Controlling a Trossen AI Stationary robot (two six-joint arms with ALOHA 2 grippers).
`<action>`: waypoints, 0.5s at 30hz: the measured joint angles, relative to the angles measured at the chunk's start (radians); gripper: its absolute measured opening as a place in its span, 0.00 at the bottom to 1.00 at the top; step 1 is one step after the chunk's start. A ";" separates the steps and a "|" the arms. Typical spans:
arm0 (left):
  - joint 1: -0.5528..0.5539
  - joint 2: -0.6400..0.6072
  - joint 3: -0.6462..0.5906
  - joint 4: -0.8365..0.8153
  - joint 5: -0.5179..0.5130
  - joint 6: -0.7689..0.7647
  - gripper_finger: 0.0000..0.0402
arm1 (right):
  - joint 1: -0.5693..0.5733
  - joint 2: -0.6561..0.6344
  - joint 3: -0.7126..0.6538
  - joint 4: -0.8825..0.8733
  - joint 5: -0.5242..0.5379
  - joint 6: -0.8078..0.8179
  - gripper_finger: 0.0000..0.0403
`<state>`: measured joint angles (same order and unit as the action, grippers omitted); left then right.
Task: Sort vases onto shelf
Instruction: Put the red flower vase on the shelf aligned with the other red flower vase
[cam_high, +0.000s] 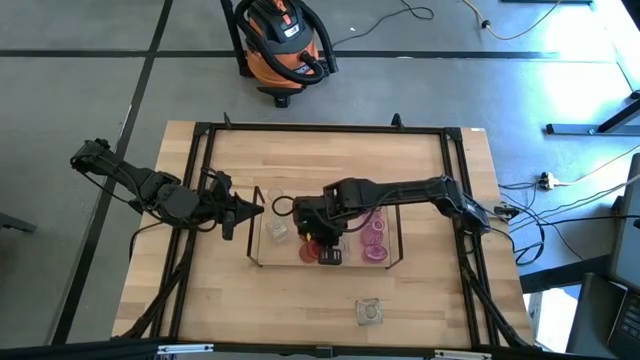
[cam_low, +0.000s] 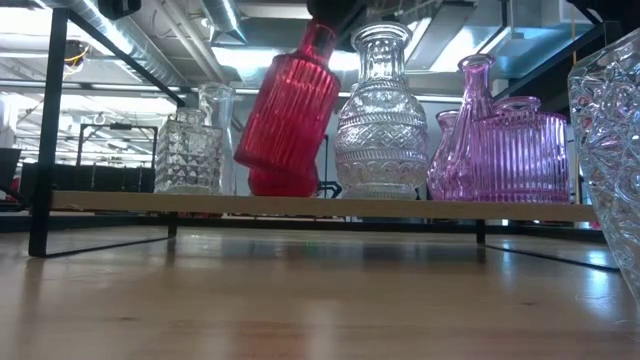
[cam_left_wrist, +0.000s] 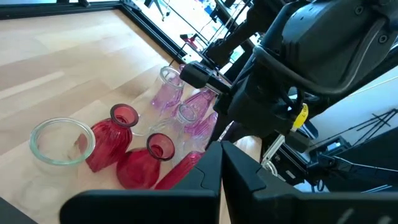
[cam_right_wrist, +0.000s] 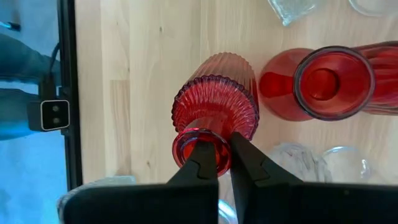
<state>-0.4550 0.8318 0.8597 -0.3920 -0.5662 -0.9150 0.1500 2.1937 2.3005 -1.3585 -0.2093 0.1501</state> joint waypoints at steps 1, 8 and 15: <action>0.000 0.000 0.000 0.000 0.000 0.000 0.00 | 0.000 0.000 0.000 0.000 -0.005 0.000 0.00; 0.000 0.000 0.000 0.000 -0.003 0.000 0.00 | -0.001 0.006 0.000 -0.001 -0.020 -0.006 0.00; 0.000 0.000 0.000 0.000 0.001 0.000 0.00 | 0.000 0.014 0.000 0.009 -0.036 -0.006 0.05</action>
<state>-0.4550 0.8319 0.8597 -0.3920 -0.5652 -0.9154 0.1501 2.2082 2.3005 -1.3497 -0.2458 0.1444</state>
